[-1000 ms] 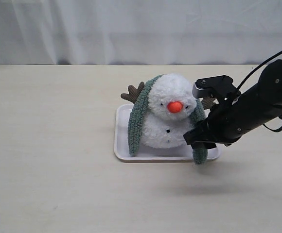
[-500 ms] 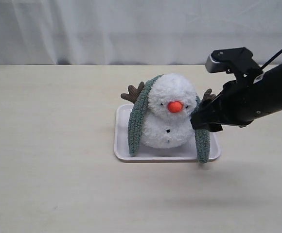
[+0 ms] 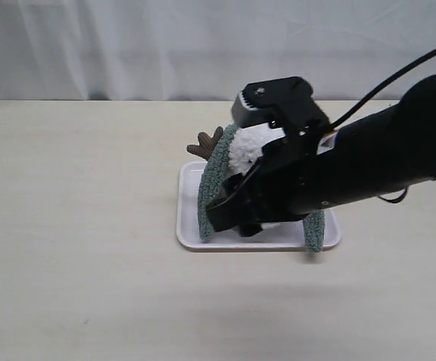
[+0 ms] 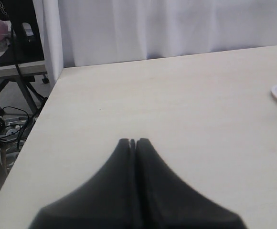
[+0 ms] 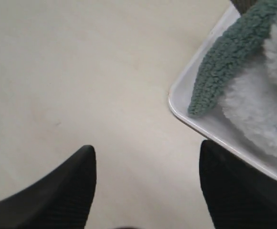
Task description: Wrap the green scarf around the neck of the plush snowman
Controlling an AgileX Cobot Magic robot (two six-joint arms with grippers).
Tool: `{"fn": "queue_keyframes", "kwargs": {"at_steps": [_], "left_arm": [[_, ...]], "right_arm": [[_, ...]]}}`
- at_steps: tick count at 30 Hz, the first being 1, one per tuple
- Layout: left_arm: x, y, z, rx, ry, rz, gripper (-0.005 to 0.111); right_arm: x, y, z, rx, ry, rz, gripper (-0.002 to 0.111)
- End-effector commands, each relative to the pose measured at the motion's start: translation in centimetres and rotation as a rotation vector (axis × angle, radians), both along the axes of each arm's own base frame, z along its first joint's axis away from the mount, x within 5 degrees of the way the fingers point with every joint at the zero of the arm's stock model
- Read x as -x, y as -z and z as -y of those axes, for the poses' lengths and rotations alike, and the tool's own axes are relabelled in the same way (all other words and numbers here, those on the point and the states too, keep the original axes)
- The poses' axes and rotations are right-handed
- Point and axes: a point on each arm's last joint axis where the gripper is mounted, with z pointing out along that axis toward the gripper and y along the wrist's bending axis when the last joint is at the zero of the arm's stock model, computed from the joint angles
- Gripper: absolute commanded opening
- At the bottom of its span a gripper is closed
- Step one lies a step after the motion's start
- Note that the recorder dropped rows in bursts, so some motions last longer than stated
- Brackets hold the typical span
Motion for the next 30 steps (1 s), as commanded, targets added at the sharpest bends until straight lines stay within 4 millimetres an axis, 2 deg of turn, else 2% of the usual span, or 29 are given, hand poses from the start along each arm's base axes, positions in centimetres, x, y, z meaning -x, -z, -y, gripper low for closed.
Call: {"fn": "queue_keyframes", "kwargs": {"at_steps": [1, 7, 10, 16, 24, 30], "left_arm": [[0.0, 0.0, 0.0, 0.005, 0.0, 0.01, 0.0], [0.0, 0.0, 0.0, 0.005, 0.0, 0.01, 0.0], [0.0, 0.0, 0.0, 0.005, 0.0, 0.01, 0.0], [0.0, 0.0, 0.0, 0.005, 0.0, 0.01, 0.0], [0.0, 0.0, 0.0, 0.005, 0.0, 0.01, 0.0], [0.0, 0.0, 0.0, 0.005, 0.0, 0.01, 0.0]], "right_arm": [[-0.5, 2.6, -2.3, 0.014, 0.037, 0.006, 0.059], [-1.6, 6.6, -4.2, 0.07, 0.014, 0.021, 0.059], [-2.3, 7.6, -4.6, 0.06, 0.033, 0.053, 0.059], [-3.7, 8.0, -5.0, 0.002, 0.079, 0.159, 0.059], [-5.7, 8.0, -2.6, 0.002, 0.174, 0.161, 0.059], [-6.0, 7.7, -2.6, -0.018, 0.187, 0.198, 0.059]]}}
